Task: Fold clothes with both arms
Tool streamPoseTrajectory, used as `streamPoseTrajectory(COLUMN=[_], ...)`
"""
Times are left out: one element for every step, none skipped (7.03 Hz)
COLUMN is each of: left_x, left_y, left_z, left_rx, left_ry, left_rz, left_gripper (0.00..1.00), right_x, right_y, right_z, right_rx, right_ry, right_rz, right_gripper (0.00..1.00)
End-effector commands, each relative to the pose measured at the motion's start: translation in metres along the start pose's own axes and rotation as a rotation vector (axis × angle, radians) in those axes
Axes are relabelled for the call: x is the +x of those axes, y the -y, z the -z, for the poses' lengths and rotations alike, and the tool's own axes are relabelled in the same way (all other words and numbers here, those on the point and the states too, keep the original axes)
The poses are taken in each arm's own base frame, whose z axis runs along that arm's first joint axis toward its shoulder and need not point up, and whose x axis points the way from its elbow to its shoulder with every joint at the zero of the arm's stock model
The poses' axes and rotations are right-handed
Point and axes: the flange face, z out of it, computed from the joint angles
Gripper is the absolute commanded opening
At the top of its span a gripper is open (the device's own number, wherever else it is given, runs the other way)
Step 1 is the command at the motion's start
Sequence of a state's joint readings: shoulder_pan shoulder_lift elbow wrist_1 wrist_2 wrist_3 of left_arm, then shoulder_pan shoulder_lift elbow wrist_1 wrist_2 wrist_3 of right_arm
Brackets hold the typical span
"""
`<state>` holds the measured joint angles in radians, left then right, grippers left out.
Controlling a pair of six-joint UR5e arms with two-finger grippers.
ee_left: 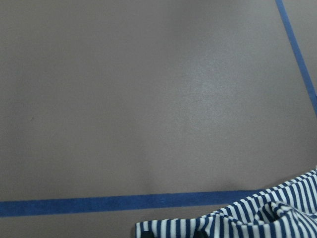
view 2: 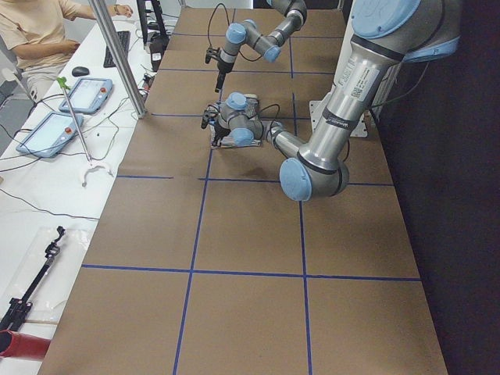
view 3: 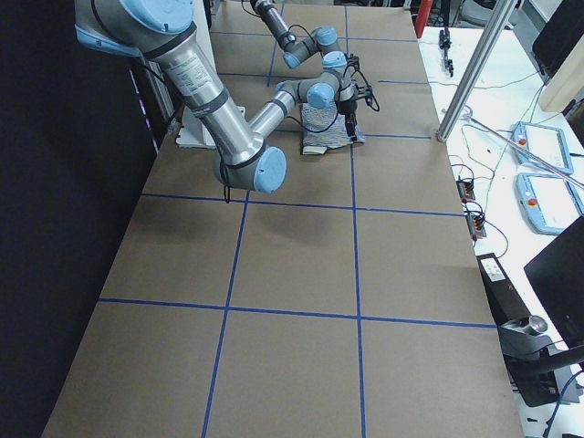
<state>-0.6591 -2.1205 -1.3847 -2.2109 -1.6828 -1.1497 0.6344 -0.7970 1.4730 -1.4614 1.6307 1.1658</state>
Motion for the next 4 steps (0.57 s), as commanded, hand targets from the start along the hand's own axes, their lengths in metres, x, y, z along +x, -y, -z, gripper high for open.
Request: streamPoseTrajectory(left_x=[-0.015, -0.011, -0.001, -0.018], left_y=[0.022, 0.023, 0.029, 0.015], left_z=[0.003, 0.010, 0.036, 0.056], left_rx=[0.025, 0.028, 0.045, 0.000], left_ry=[0.017, 0.000, -0.034, -0.028], left_rz=[-0.060, -0.063, -0.068, -0.074], left_gripper=[0.01, 0.99, 1.00, 1.00], right_x=[0.000, 0.003, 0.011, 0.026], right_y=[0.000, -0.002, -0.004, 0.003], right_z=[0.001, -0.003, -0.008, -0.003], right_rx=[0.001, -0.008, -0.009, -0.015], right_ry=[0.005, 0.003, 0.010, 0.025], right_rz=[0.000, 0.000, 0.008, 0.059], right_gripper=[1.00, 1.00, 1.00, 1.00])
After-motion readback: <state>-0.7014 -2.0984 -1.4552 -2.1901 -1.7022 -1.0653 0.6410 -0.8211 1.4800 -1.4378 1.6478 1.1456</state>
